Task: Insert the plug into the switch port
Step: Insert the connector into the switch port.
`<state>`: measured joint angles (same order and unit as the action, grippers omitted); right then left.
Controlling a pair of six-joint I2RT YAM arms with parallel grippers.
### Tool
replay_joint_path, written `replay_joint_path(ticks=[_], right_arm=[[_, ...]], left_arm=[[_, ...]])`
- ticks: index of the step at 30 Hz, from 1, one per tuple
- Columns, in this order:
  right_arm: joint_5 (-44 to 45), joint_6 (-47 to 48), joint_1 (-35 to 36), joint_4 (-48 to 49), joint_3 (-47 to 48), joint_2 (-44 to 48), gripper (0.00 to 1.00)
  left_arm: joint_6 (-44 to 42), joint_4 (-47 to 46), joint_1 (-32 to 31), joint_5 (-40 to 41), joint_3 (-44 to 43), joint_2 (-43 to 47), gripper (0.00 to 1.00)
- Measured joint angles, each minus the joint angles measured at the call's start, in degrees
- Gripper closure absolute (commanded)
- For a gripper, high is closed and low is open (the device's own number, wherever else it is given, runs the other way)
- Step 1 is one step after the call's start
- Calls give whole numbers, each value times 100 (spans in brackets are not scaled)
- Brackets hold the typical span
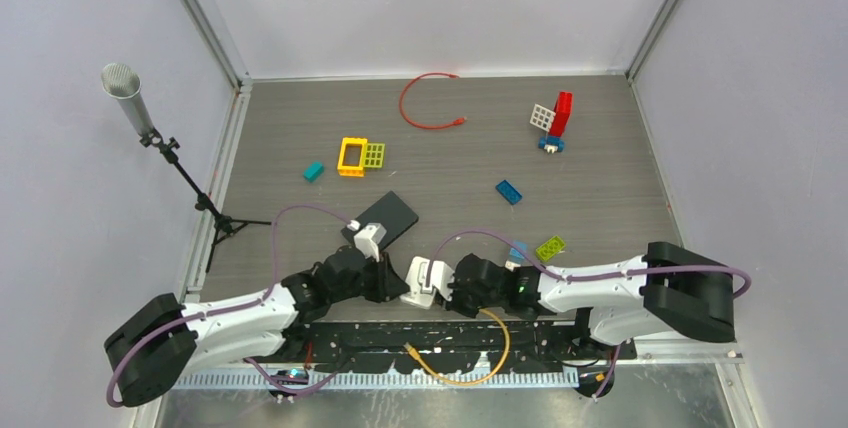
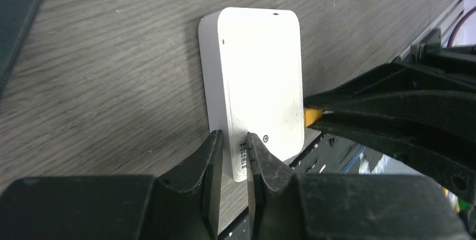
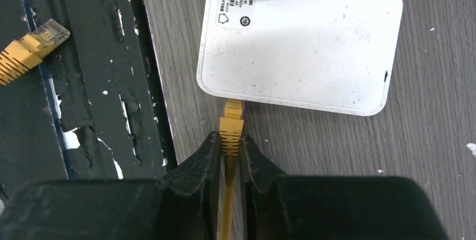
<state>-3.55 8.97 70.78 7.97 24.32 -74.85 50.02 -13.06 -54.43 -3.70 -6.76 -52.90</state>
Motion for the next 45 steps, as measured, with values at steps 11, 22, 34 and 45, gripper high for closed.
replay_joint_path(ticks=[11, 22, 34, 45], right_arm=[[-42, 133, -4, -507, -55, 267, 99], [-59, 181, -46, -1034, -81, 527, 100], [-157, 219, -87, -1040, -98, 544, 100], [-260, 264, -127, -1377, 37, 546, 46]], left_arm=[[-160, 236, -2, -901, -315, -496, 86], [-26, -1141, -44, -1521, -466, -1853, 92], [122, -1753, -131, -1714, -494, -2356, 94], [260, -1397, -433, -1329, -509, -2083, 88]])
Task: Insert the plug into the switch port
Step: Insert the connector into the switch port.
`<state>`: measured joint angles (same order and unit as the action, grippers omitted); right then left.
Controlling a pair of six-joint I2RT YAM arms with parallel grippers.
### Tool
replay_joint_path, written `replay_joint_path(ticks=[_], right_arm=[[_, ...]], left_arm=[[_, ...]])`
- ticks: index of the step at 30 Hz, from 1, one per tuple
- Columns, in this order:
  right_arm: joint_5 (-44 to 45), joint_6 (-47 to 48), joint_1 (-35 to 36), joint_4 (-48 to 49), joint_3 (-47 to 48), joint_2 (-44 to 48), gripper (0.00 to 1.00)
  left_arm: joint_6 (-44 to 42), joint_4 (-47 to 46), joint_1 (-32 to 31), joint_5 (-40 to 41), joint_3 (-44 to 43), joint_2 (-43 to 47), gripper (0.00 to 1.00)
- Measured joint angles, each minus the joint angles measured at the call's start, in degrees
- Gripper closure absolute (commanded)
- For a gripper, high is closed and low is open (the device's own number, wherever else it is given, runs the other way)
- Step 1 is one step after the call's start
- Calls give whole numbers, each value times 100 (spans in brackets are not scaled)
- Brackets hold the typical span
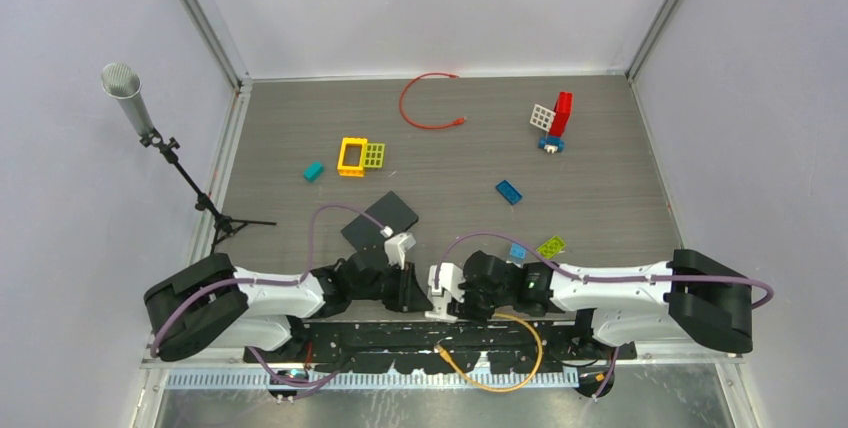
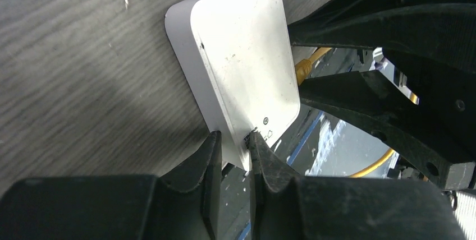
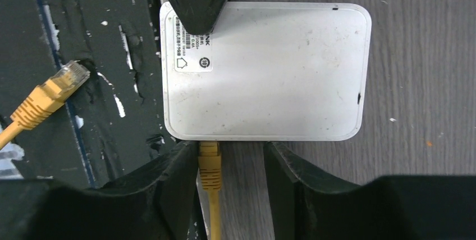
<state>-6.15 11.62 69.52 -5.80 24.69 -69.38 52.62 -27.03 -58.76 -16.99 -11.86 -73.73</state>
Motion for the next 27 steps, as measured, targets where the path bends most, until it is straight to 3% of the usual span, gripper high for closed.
replay_joint_path(ticks=[5, 8, 14, 20, 24, 27], right_arm=[[-131, 2, 31, 9, 22, -9, 46], [-162, -50, 55, 278, 22, -48, 46], [-407, -284, 55, 529, 59, -17, 47], [-667, -452, 118, 409, 315, -278, 49], [-767, -483, 199, 291, 404, -570, 58], [-791, -518, 245, 225, 476, -627, 75]], left_arm=[[79, 815, -140, 127, -96, 553, 72], [-20, 1661, -181, 227, -201, 1027, 68], [-302, 3018, 63, 306, -391, 2013, 66], [-511, 3556, 428, 358, -424, 2181, 66], [-579, 3722, 470, 361, -424, 2162, 66], [-669, 3814, 544, 382, -424, 2166, 66]])
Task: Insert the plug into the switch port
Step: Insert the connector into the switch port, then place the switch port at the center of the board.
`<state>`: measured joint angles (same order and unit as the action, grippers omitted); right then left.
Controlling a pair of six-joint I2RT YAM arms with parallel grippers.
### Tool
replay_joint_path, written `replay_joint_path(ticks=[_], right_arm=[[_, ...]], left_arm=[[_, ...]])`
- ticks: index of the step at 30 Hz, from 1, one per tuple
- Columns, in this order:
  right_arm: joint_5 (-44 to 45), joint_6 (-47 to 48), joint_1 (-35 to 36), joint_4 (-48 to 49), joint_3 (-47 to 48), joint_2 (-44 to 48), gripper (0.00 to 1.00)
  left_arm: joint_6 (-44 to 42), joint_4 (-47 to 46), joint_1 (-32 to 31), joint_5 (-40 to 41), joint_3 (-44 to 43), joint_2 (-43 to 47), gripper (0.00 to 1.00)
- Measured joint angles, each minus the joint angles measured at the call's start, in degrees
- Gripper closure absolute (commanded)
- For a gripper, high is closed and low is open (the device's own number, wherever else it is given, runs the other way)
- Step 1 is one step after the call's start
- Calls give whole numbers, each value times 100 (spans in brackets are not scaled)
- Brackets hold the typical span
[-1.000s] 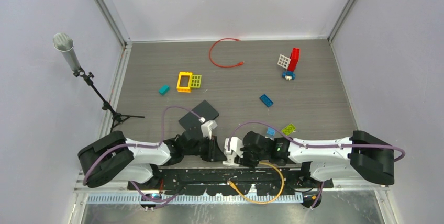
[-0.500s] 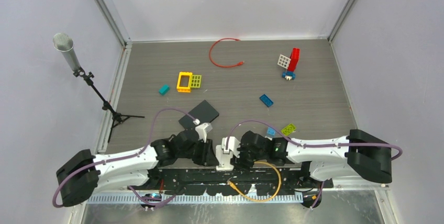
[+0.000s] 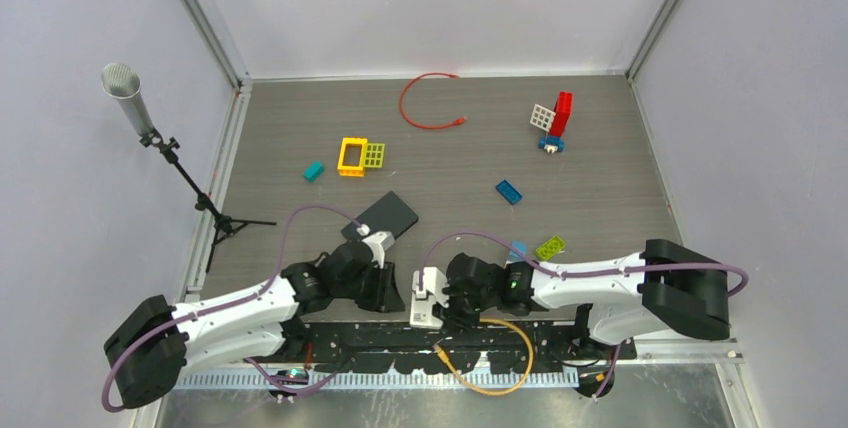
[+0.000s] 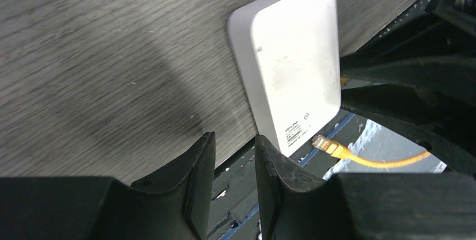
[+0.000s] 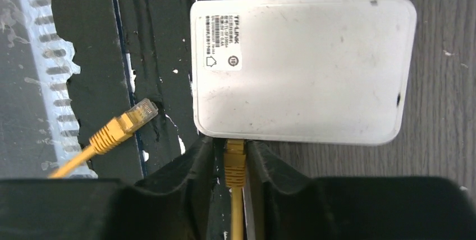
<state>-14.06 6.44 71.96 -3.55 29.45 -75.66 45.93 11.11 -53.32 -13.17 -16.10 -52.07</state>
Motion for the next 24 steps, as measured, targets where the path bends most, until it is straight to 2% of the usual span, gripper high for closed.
replay_joint_path(ticks=[2, 7, 14, 18, 20, 23, 24], right_arm=[[28, -17, 28, -17, 4, -26, 86], [361, -74, 50, -101, 13, 39, 99], [1377, 245, -48, -48, 15, 323, 99], [1598, 433, -697, 52, 146, 7, 98], [1700, 474, -977, 205, 225, -195, 93], [1834, 511, -1213, 380, 356, -444, 58], [1873, 481, -1239, 396, 417, -514, 42]], left_arm=[[-37, 44, 74, 11, 0, 24, 66], [-273, 297, 378, 59, -216, 164, 65], [-603, 398, 734, 184, -667, 232, 65], [-730, 457, 960, 284, -732, 232, 65], [-765, 507, 1045, 361, -737, 232, 65], [-857, 671, 1165, 505, -798, 232, 65], [-887, 708, 1193, 555, -841, 232, 65]])
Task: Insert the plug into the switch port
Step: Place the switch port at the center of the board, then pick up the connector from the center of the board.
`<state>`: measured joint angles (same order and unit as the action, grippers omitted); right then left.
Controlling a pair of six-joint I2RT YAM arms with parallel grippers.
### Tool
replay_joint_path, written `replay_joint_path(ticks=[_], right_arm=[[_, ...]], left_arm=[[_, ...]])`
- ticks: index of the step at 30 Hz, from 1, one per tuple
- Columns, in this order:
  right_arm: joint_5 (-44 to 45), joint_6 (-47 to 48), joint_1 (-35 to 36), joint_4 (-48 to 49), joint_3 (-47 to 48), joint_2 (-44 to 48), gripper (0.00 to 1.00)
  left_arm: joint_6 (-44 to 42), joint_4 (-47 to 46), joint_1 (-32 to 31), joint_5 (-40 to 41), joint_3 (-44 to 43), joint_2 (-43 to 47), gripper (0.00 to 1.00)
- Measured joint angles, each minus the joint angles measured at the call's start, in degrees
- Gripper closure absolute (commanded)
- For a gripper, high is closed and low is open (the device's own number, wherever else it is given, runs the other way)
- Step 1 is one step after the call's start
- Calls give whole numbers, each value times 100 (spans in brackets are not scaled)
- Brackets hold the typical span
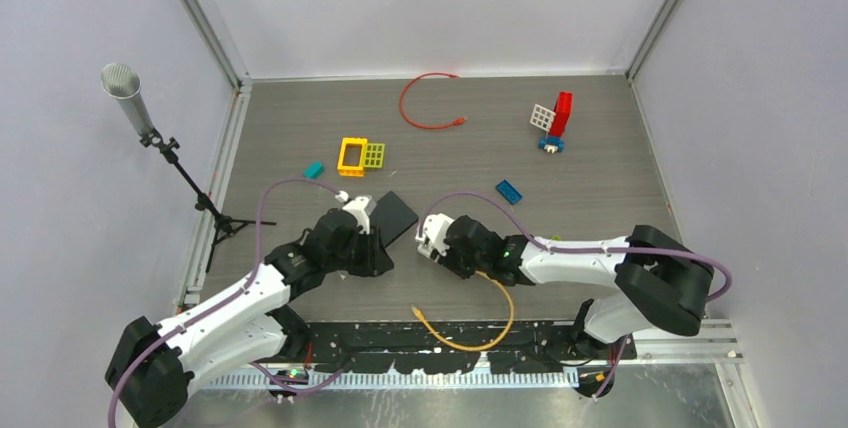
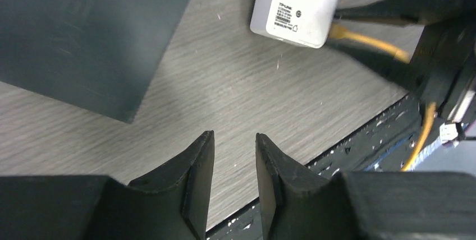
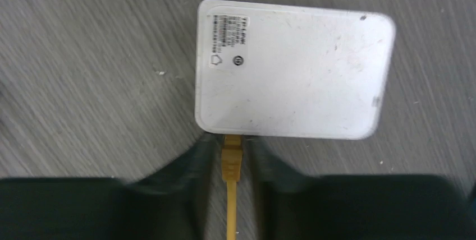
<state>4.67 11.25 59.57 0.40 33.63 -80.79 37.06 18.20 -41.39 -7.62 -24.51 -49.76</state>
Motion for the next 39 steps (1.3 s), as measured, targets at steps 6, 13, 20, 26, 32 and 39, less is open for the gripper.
replay_joint_path(ticks=[6, 13, 20, 26, 32, 39], right_arm=[[240, -227, -68, -79, 481, -85, 23], [68, -935, -66, -638, 317, 1220, 22], [-76, -2083, 387, -621, 24, 1773, 21], [667, -2900, 1353, -664, 426, 898, 26], [1864, -3821, 1930, -640, 1021, -74, 26], [2319, -4358, 2286, -516, 1207, -846, 37]], left_arm=[[-315, 138, 339, 225, -568, -70, 62], [-636, 151, 841, 275, -837, -275, 60], [-754, 247, 1207, 509, -905, -527, 60], [-789, 306, 1255, 1167, -1130, -643, 60], [-935, 313, 1307, 1615, -1300, -748, 59], [-1075, 267, 1471, 1790, -1303, -957, 59]])
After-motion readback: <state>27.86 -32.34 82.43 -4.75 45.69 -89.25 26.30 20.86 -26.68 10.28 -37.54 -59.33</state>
